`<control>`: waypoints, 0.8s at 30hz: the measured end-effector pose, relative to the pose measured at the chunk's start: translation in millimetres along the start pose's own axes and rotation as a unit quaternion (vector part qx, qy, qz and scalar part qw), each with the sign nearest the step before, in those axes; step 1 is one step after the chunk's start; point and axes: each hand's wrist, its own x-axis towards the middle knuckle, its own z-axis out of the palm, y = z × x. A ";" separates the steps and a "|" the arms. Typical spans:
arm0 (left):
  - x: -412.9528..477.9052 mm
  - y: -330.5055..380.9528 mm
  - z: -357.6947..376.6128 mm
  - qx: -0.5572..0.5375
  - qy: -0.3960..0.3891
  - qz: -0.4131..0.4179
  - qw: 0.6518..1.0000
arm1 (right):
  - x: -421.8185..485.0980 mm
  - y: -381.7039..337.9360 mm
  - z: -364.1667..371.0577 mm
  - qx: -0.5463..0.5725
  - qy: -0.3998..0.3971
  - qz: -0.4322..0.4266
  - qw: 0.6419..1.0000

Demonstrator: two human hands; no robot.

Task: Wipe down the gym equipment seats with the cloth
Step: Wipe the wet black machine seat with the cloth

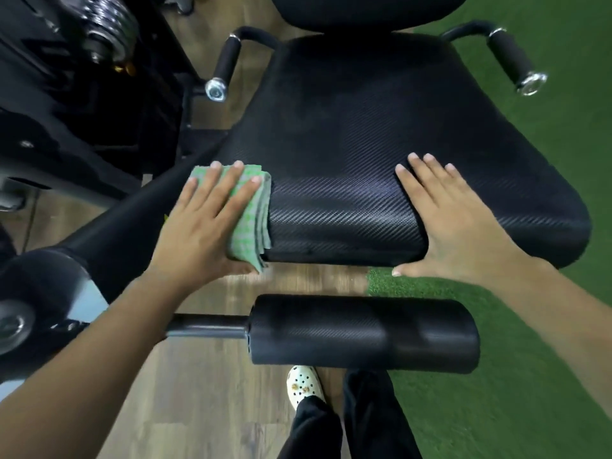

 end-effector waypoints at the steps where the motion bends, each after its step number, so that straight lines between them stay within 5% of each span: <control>1: -1.4 -1.3 0.4 0.001 0.003 -0.007 1.000 | 0.2 -0.4 0.2 -0.001 0.001 0.003 1.000; 10: 54.2 105.9 3.7 -0.005 0.026 0.081 0.996 | 0.9 -1.9 0.1 0.012 0.007 0.007 1.000; 19: 8.2 5.9 -2.2 0.003 -0.009 0.014 1.000 | 0.6 -3.1 -2.7 0.005 -0.007 0.008 1.000; 24: 39.2 55.5 -2.7 0.018 -0.025 0.039 0.999 | -0.1 -4.2 -2.7 0.006 -0.005 0.013 1.000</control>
